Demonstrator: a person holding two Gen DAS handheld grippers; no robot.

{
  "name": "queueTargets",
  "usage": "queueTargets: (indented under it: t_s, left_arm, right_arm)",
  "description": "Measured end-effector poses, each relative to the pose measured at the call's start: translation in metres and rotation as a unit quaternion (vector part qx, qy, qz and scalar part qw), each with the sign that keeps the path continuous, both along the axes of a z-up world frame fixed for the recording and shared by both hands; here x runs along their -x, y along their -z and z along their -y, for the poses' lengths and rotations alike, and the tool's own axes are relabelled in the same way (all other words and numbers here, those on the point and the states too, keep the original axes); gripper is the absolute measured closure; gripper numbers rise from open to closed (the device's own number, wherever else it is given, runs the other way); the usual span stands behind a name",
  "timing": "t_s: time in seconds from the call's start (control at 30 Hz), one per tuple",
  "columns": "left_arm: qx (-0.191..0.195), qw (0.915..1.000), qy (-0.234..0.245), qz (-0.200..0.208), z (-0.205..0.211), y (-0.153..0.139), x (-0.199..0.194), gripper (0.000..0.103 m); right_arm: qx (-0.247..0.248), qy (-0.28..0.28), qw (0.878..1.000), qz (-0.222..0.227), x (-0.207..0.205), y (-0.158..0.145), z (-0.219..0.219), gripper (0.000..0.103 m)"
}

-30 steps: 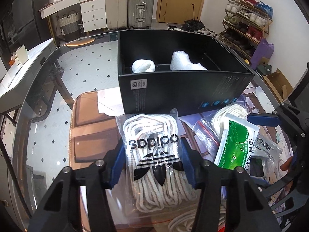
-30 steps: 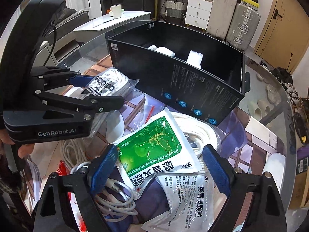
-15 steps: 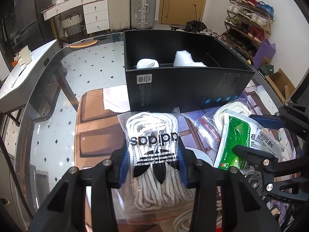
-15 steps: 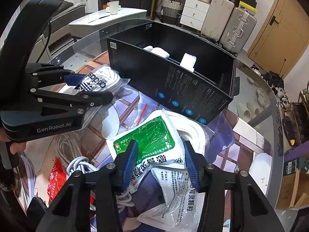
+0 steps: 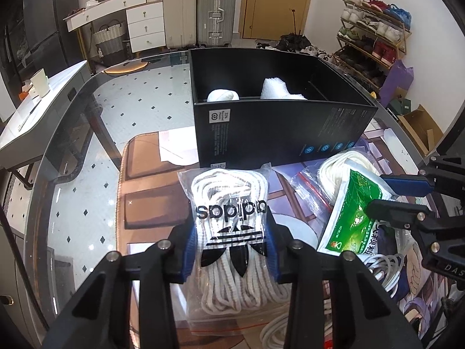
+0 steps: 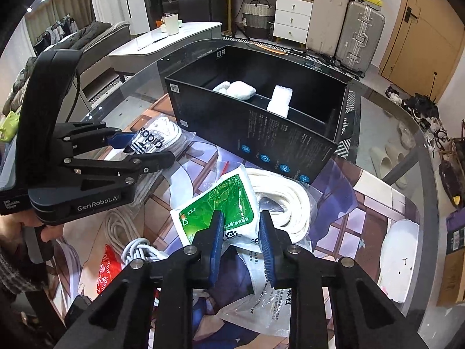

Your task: Organize soft objects

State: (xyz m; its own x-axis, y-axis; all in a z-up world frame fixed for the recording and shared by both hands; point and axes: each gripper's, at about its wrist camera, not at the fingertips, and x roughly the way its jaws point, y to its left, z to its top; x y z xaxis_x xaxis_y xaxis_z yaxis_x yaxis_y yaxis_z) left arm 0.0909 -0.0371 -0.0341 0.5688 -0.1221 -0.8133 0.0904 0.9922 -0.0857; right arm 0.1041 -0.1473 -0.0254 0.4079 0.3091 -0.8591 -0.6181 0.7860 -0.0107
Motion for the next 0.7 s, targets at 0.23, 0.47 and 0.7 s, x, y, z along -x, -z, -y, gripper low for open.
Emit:
queueTargets:
  t_s: [0.23, 0.47, 0.7]
  left_arm:
    - [0.003, 0.9999, 0.002, 0.013, -0.002, -0.01, 0.004, 0.066]
    - [-0.005, 0.9996, 0.009, 0.025, 0.0, -0.021, 0.006, 0.066]
    - [-0.013, 0.9994, 0.012, 0.03, 0.004, -0.027, 0.009, 0.067]
  right_arm:
    - [-0.037, 0.016, 0.999, -0.005, -0.006, -0.014, 0.015, 0.081]
    - [-0.054, 0.032, 0.998, 0.002, -0.006, -0.028, 0.027, 0.081]
    - [-0.069, 0.039, 0.997, 0.01, -0.008, -0.041, 0.037, 0.081]
